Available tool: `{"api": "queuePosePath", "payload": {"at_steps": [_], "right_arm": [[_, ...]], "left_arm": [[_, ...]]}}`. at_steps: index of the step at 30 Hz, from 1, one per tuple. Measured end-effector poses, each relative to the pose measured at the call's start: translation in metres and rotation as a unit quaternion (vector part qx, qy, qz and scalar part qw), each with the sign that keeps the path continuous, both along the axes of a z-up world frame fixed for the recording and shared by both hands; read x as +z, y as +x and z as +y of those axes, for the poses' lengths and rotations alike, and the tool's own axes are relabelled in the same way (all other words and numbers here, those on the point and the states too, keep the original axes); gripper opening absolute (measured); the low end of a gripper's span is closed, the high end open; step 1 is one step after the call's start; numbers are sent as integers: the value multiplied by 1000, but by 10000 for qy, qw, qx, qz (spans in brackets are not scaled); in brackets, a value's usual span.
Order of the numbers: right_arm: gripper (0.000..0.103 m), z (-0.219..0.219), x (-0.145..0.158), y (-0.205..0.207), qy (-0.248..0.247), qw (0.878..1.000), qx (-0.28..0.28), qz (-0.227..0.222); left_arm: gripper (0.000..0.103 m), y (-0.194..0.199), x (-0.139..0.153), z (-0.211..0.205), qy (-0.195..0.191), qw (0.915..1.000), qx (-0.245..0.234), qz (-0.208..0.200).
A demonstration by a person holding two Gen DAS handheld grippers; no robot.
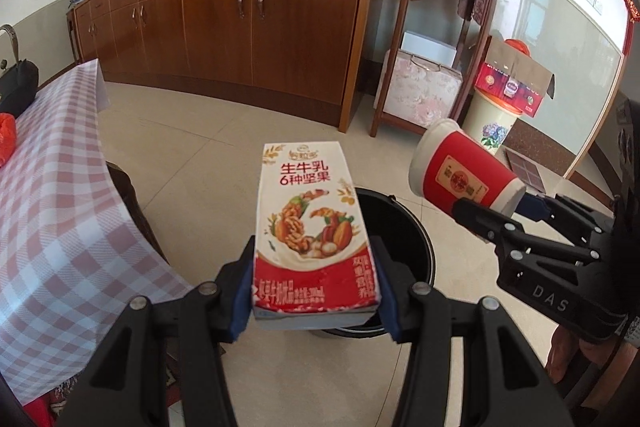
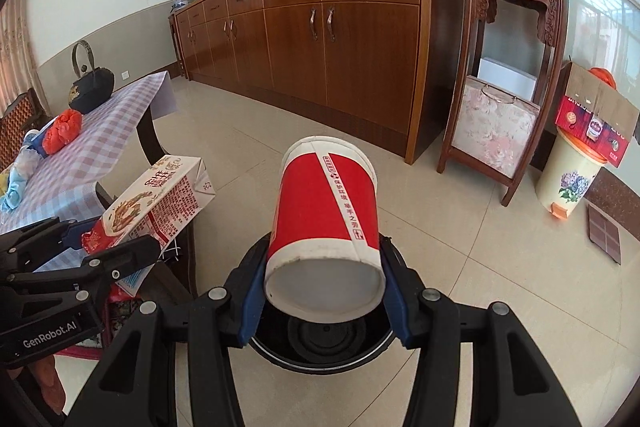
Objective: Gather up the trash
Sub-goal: 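Carry the red cup with the right tool while the left tool carries the carton over the bucket, then open both tools to drop the cup and carton into the bucket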
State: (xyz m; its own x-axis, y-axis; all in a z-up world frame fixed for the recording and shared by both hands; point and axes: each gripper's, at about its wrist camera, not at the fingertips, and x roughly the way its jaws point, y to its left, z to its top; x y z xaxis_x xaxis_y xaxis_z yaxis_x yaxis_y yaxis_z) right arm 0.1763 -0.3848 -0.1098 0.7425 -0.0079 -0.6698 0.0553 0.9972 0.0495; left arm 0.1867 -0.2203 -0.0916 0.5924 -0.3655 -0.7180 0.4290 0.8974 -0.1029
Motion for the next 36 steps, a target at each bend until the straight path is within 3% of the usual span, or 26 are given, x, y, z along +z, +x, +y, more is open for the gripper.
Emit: {"api": "queuePosePath", "payload": {"at_steps": [18, 20, 21, 22, 23, 24, 27, 36], "right_arm": [[54, -20, -85, 42, 147, 9949, 287, 956], [55, -23, -94, 48, 182, 9934, 312, 1087], [56, -25, -100, 51, 180, 9923, 332, 1175], [67, -27, -106, 55, 82, 9916, 274, 1263], [99, -36, -115, 58, 28, 9899, 31, 1419], [103, -45, -121, 59, 132, 9877, -136, 1549], [103, -66, -118, 54, 170, 9890, -524, 1375], [103, -61, -102, 47, 64, 9913, -614, 1164]], "left_arm": [[53, 36, -60, -29, 74, 9956, -160, 925], [60, 43, -71, -32, 164, 9939, -169, 1078], [77, 44, -75, -31, 306, 9938, -16, 1064], [84, 45, -75, -28, 334, 9942, 99, 1016], [85, 44, -73, -26, 380, 9944, 179, 965], [85, 43, -70, -23, 466, 9947, 268, 880], [94, 40, -63, -19, 473, 9956, 321, 740], [95, 39, -57, -6, 420, 9961, 401, 668]]}}
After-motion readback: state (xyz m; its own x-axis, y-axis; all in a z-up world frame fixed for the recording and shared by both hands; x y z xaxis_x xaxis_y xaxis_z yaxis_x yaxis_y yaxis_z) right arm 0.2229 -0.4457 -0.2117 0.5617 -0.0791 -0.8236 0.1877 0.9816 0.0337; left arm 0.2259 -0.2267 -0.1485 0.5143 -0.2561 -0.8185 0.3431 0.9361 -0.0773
